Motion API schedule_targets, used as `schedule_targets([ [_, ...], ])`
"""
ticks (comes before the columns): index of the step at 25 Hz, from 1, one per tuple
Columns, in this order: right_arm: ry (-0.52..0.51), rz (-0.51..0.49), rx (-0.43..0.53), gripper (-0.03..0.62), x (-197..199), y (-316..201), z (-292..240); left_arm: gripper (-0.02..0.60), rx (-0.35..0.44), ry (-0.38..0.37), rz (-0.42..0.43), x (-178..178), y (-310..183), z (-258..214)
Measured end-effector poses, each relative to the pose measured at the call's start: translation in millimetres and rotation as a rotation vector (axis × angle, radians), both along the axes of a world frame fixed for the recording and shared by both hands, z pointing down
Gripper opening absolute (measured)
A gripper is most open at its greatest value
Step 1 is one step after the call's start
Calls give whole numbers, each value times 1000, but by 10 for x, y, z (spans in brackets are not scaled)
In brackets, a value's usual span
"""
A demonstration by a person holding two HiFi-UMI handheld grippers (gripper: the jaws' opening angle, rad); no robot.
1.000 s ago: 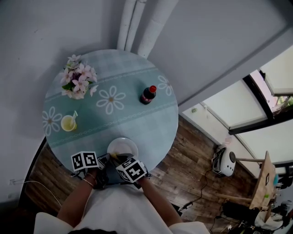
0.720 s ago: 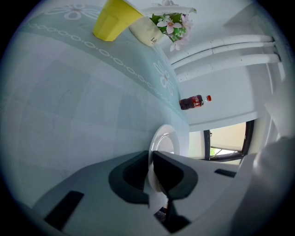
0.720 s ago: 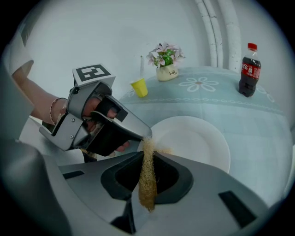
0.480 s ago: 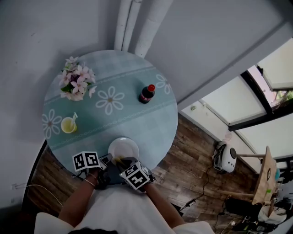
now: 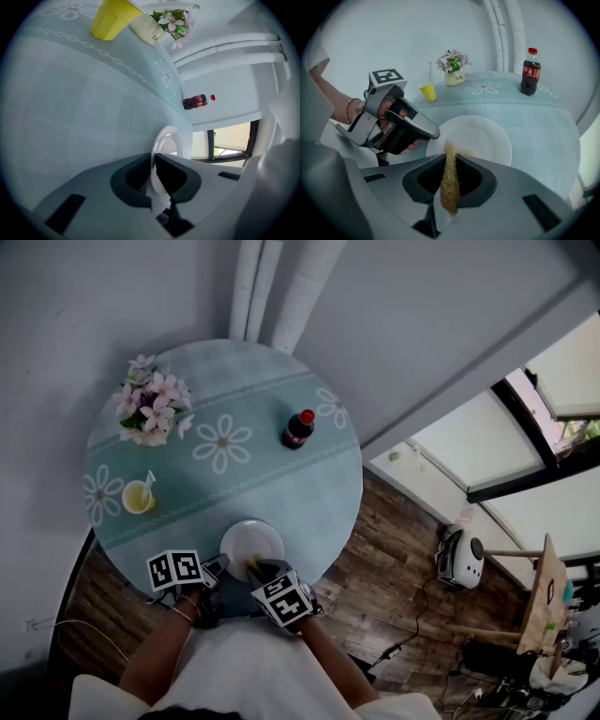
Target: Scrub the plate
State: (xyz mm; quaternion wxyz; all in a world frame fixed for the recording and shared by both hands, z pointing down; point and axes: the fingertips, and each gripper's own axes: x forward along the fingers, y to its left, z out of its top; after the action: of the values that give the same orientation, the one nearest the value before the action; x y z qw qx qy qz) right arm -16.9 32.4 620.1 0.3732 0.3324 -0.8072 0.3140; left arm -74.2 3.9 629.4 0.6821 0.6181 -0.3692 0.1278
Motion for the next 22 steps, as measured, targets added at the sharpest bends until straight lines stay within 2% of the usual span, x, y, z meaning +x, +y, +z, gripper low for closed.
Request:
schedule_targets([
  [10, 1, 97, 25, 66, 186, -172, -26, 37, 8, 1, 2, 0, 1, 6],
  [16, 85, 60, 71, 66, 251, -225, -9, 37, 7, 3, -4, 9, -2, -2],
  [22, 72, 88, 74, 66, 280, -369, 10, 37, 9, 5, -6, 0, -7, 8],
])
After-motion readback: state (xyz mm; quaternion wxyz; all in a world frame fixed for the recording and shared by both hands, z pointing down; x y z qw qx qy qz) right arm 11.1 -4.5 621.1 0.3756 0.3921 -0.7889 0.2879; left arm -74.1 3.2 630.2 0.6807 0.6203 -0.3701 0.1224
